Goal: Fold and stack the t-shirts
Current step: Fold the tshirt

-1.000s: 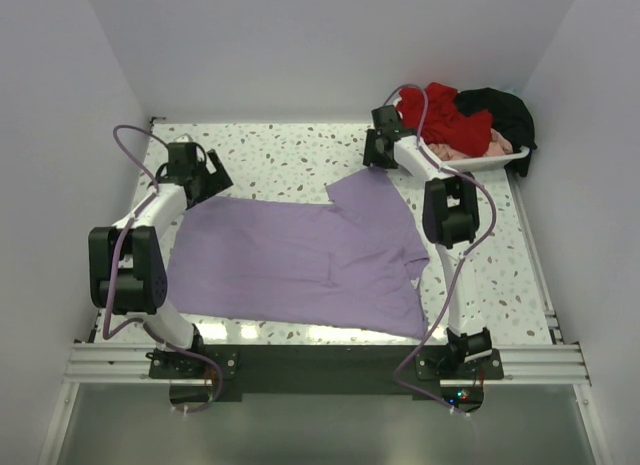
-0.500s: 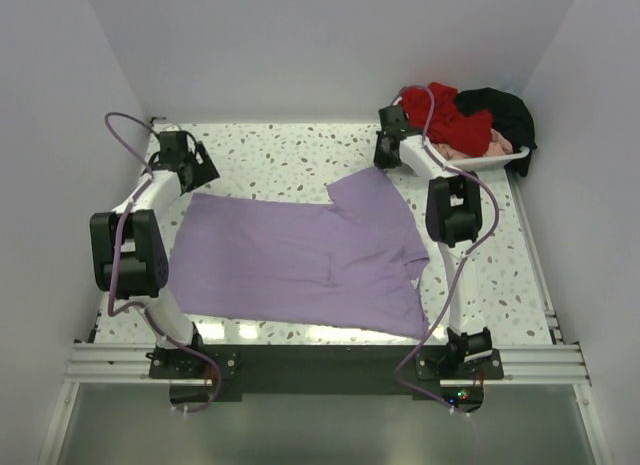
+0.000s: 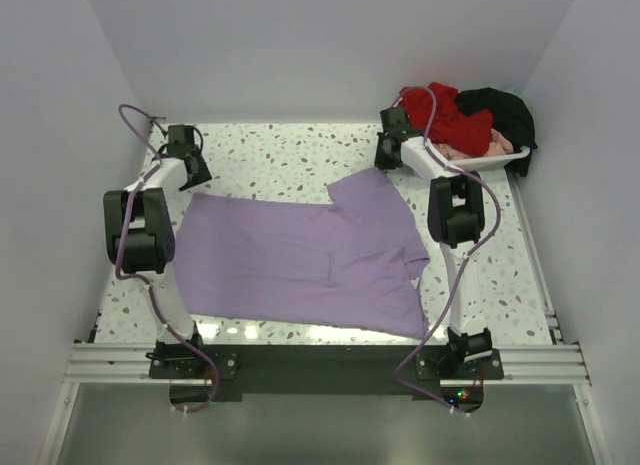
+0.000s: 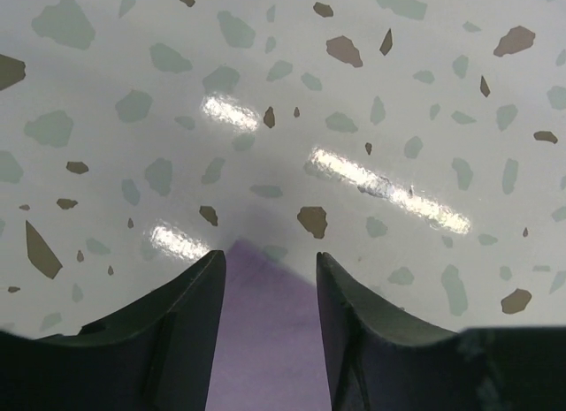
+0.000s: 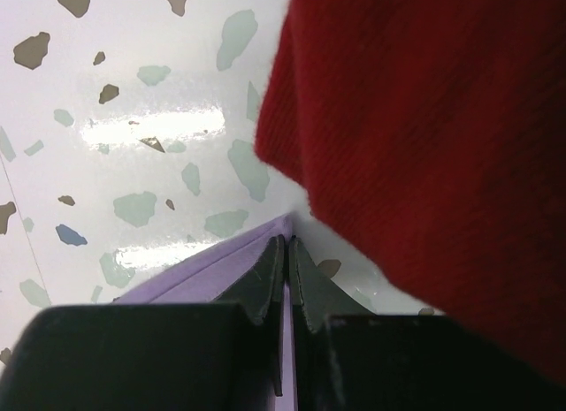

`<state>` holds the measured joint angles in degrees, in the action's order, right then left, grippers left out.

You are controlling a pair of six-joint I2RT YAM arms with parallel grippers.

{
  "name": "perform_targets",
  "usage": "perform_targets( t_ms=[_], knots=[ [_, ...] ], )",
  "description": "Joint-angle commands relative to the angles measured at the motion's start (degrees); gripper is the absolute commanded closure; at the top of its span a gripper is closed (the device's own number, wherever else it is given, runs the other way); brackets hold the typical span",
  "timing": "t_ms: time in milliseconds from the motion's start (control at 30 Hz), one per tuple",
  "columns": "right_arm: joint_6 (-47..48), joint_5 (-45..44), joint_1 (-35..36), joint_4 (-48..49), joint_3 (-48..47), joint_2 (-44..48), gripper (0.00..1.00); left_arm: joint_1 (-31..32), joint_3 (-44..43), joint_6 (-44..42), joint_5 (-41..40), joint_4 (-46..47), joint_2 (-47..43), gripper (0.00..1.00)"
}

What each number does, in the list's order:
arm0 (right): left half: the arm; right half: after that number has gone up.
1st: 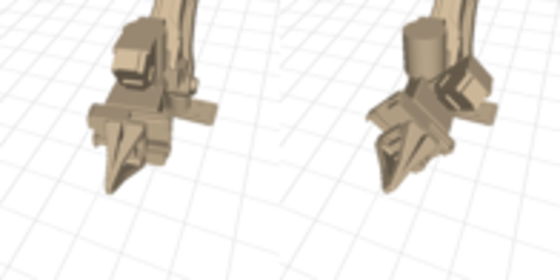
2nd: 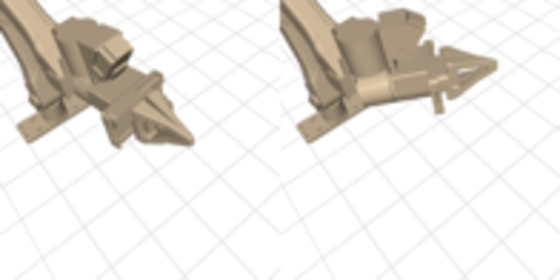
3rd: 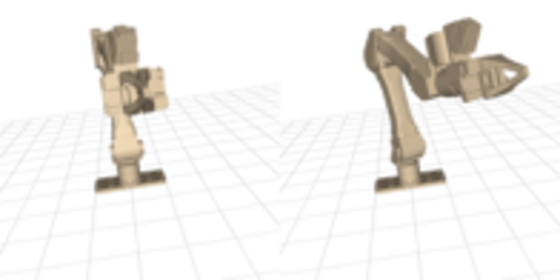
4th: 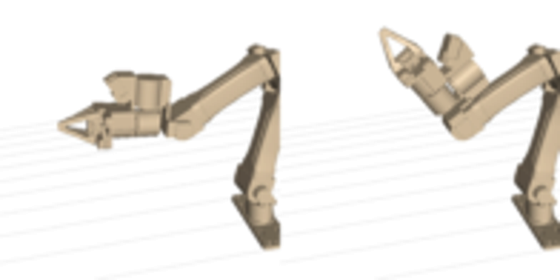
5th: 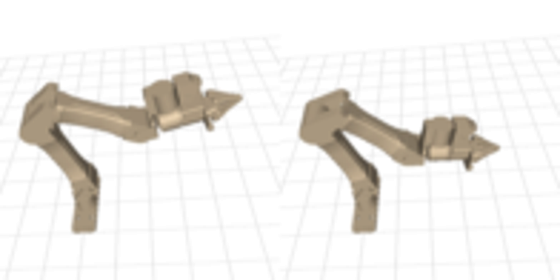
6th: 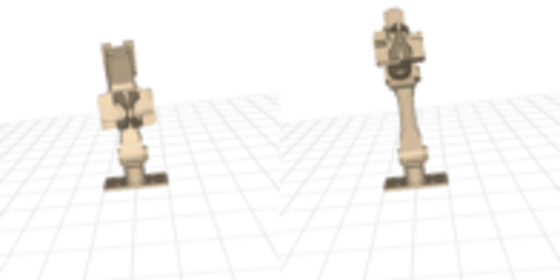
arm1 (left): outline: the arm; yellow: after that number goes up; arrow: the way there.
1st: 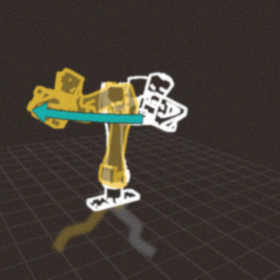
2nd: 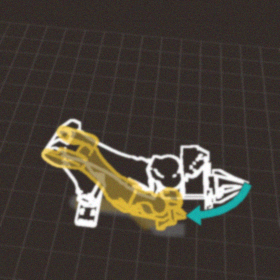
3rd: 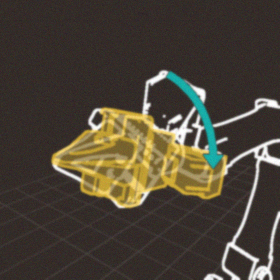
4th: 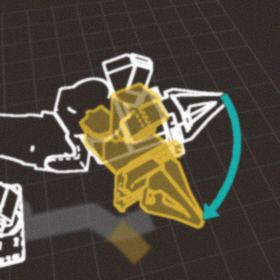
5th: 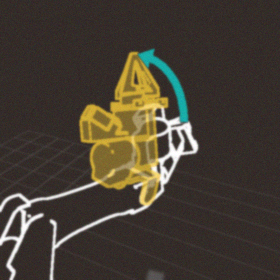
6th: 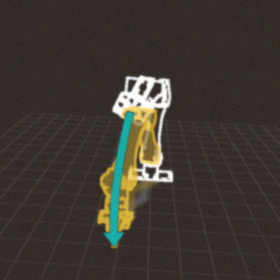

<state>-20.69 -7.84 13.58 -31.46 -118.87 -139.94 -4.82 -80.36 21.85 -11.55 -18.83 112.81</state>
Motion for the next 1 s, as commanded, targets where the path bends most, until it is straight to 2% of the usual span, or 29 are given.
perform_targets(
  t_ms=[0, 133, 467, 733, 833, 967],
  knots=[
    [0.47, -0.51, -1.02, -2.9, 2.06, 2.04, 1.0, -0.45, -4.37, -1.72, -3.21, -1.03, 2.49, 0.51],
    [0.56, -0.51, -1.28, -3.08, 2.15, 2.39, 1.0, -0.72, -6.04, -0.84, -3.48, -2.96, 4.52, 0.55],
    [0.3, -0.16, -1.37, -4.13, 1.1, 1.69, 1.0, -1.07, -0.6, 1.18, -3.74, -2.44, 3.03, 0.53],
    [0.47, -0.25, -1.37, -4.83, 1.1, 1.77, 1.0, -1.16, -0.85, 1.27, -2.86, -2.18, 4.87, 0.55],
    [0.56, -0.34, -1.54, -4.75, 1.18, 1.95, 1.0, -1.24, -1.82, 1.09, -2.69, -2.26, 5.75, 0.63],
    [0.3, -0.25, -1.46, -5.01, 1.27, 2.56, 1.0, -1.25, -2.52, 0.92, -2.6, -2.44, 6.63, 0.78]
  ],
)
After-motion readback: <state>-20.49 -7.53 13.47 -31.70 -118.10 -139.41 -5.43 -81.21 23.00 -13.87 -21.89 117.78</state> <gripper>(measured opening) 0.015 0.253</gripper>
